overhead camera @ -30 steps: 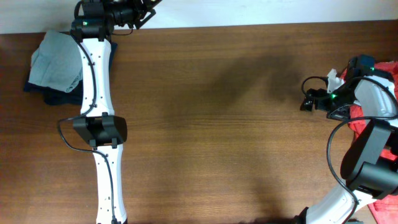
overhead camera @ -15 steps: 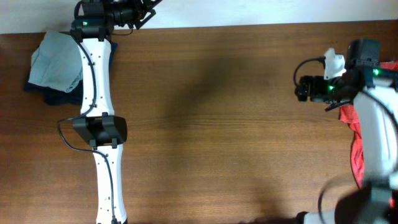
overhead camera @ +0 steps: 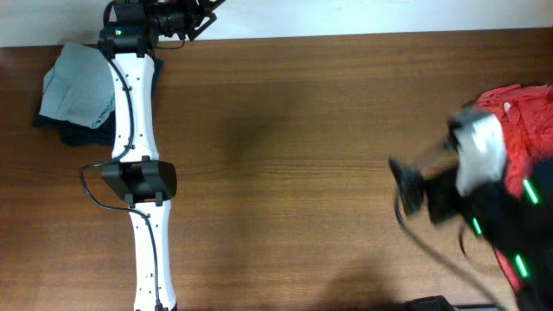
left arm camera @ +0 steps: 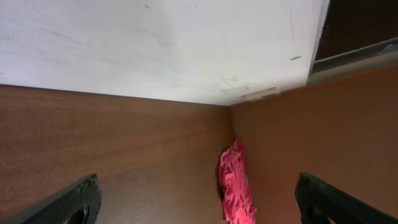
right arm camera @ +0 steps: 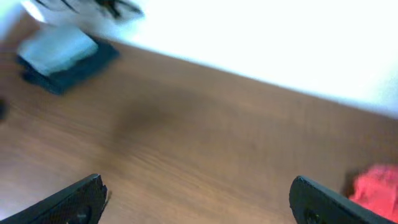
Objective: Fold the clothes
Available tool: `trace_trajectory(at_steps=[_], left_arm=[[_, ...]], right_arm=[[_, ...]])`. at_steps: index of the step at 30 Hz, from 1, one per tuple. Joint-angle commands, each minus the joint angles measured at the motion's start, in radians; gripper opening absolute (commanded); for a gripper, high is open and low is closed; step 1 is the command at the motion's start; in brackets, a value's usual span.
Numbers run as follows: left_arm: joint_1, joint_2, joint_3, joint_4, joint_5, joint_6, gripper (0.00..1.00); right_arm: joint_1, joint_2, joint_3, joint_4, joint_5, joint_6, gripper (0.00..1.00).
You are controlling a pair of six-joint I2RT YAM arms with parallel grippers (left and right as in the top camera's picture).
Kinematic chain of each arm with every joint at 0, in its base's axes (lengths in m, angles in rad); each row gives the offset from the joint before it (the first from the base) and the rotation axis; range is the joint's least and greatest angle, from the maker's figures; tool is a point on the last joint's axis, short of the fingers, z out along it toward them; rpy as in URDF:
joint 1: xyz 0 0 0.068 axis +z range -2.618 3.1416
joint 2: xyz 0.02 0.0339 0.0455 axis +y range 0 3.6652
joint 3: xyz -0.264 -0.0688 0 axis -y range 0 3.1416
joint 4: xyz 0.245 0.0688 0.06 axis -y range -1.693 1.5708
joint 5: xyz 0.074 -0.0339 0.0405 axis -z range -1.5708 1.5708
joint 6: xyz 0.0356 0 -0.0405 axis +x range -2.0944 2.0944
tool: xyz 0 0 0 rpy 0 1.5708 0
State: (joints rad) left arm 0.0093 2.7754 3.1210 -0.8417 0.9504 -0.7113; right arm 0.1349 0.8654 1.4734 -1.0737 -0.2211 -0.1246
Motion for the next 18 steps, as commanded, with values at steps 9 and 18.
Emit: trace_trajectory(at_steps=[9,18], left_arm=[[0.0,-0.037,0.002,0.001,0.003,0.008,0.99],[0.0,-0.037,0.002,0.001,0.003,0.008,0.99]], right_arm=[[0.066,-0.521,-0.066,-0.044,0.049,0.002,0.98],[0.023,-0.803,-0.38,0.062,0.077,0.002,0.99]])
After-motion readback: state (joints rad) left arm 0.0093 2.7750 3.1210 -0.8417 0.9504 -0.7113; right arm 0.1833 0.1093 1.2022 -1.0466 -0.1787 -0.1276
